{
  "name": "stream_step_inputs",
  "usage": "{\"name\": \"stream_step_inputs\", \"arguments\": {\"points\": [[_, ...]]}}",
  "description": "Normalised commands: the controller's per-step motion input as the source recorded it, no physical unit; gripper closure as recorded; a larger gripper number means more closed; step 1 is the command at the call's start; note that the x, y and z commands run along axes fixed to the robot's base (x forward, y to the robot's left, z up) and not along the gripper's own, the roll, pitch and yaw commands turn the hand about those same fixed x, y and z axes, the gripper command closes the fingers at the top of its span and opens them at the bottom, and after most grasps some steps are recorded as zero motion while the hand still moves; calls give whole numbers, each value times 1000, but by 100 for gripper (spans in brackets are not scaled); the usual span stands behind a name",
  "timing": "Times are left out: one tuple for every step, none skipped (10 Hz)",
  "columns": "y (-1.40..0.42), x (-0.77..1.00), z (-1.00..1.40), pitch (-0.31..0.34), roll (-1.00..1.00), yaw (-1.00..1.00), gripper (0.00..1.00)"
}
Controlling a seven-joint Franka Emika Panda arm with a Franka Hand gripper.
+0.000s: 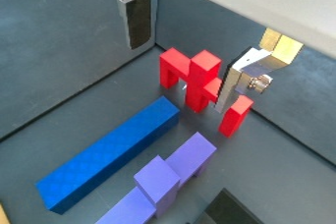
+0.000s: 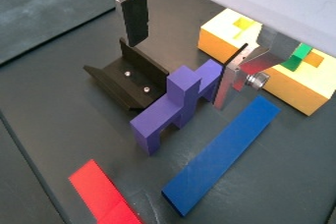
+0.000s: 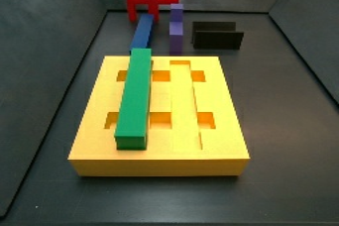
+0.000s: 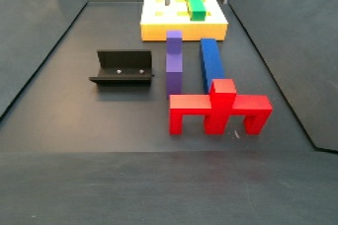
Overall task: Pick up the blue object. Move up. Move to above the board. Insert the blue object.
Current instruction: Pick up the blue object.
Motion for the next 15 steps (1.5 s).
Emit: {"name": "stream_step_inputs", "arguments": {"points": [[29,0,0,0,0,0,0],[123,0,-9,0,0,0,0],[437,0,-54,0,-3,-29,0],[731,0,-89,0,-46,-100,0],[-111,120,-123,0,7,0,0],[-943,71,-234,0,173,0,0],[-826,-271,-309,-43,181,17,0],[-823,-380,-320,-69,106,11,0],[-717,-437,-343,-77,47,23,0],[-554,-523,-283,-94,14,0,0],[-254,-343,-340,-127,0,0,0],[-86,0,-586,-129,41,0,0],[0,0,-689,-114,70,-6,0],[0,-229,-557,-123,46,-111,0],[0,-214,-531,-113,77,-114,0]]}}
